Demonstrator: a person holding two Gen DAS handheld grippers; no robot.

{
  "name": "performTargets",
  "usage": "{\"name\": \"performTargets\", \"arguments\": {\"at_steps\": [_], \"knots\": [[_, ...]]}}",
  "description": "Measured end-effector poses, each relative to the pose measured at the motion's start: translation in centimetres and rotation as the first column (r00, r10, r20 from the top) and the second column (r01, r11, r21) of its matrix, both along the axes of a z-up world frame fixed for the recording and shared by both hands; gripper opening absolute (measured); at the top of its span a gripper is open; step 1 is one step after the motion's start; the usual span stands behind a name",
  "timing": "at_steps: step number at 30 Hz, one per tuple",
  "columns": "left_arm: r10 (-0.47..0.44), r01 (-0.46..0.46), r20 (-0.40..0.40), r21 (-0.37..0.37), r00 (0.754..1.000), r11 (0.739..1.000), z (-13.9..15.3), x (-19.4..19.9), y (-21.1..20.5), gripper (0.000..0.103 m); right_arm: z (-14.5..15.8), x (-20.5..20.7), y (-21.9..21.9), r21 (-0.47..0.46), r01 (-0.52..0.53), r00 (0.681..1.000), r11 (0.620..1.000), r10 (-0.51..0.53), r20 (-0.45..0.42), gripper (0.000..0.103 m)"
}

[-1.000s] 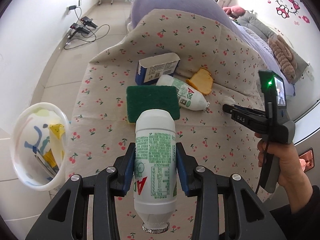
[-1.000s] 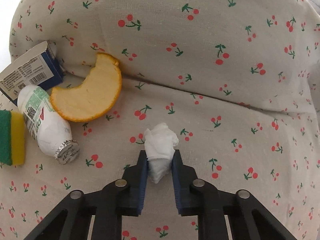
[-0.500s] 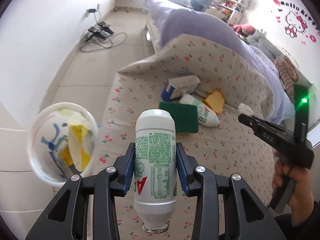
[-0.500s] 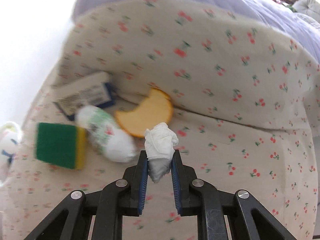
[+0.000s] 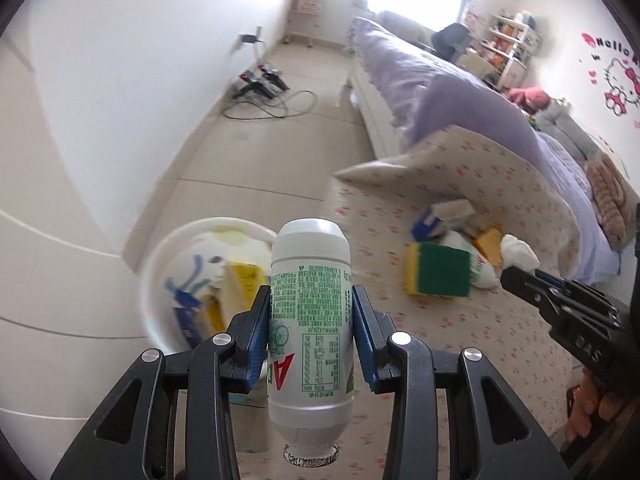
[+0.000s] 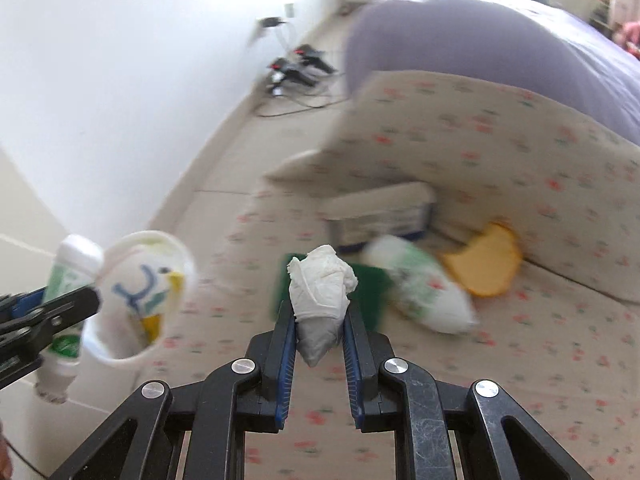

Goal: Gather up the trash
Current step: 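Carry bottle and tissue over the wastebasket and open the left tool, then open the right tool to drop the tissue into the wastebasket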

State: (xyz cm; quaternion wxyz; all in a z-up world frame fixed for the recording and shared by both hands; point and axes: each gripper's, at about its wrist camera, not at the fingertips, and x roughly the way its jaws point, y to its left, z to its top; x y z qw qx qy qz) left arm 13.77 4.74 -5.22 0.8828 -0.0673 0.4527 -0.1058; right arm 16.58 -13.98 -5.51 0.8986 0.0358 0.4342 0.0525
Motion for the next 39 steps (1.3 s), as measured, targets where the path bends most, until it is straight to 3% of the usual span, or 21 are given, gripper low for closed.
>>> {"name": "performTargets", "arguments": {"at_steps": [8, 12, 16, 19, 21, 34, 36, 37, 38, 39], "knots": [[0.088, -0.088, 0.025, 0.012, 0.996, 0.996, -1.1, 1.1, 4.8, 0.04, -1.0, 1.6, 6.0, 0.045, -0.11, 0.994, 0.993, 0.111, -0.01, 0.019], [0.102, -0.1, 0.054, -0.031, 0.993, 0.994, -2.0, 2.1, 6.3, 0.043, -2.0, 2.5, 8.3, 0.068, -0.153, 0.988, 0.986, 0.155, -0.02, 0.02], [0.197, -0.197, -0.002, -0.008, 0.98, 0.98, -2.9, 2.8, 7.4, 0.075, -3.0, 3.4, 9.9, 0.091, -0.181, 0.982, 0.979, 0.185, -0.03, 0.02], [0.259, -0.26, 0.015, 0.072, 0.966, 0.963, -2.7, 2.3, 8.2, 0.087, -3.6, 4.0, 10.8, 0.11, -0.191, 0.98, 0.975, 0.196, -0.042, 0.02], [0.281, -0.281, 0.016, 0.083, 0.96, 0.956, -2.6, 1.9, 8.9, 0.091, -4.0, 4.4, 11.2, 0.124, -0.194, 0.978, 0.973, 0.202, -0.05, 0.021], [0.331, -0.329, -0.017, 0.087, 0.943, 0.94, -2.8, -0.5, 11.5, 0.091, -6.6, 6.8, 13.1, 0.189, -0.189, 0.974, 0.963, 0.208, -0.084, 0.023], [0.341, -0.338, -0.013, 0.095, 0.94, 0.936, -2.8, -0.7, 11.6, 0.094, -6.8, 7.0, 13.1, 0.213, -0.192, 0.974, 0.958, 0.213, -0.08, 0.029], [0.346, -0.343, -0.013, 0.098, 0.938, 0.934, -2.8, -0.6, 11.7, 0.098, -6.8, 7.2, 13.1, 0.233, -0.197, 0.973, 0.952, 0.219, -0.074, 0.048], [0.349, -0.346, -0.013, 0.099, 0.937, 0.933, -2.7, -0.7, 11.8, 0.1, -6.8, 7.2, 13.0, 0.248, -0.192, 0.974, 0.95, 0.215, -0.069, 0.075], [0.353, -0.35, -0.012, 0.101, 0.936, 0.931, -2.7, -0.8, 11.9, 0.101, -6.6, 7.1, 12.8, 0.255, -0.175, 0.979, 0.951, 0.195, -0.056, 0.083]]}}
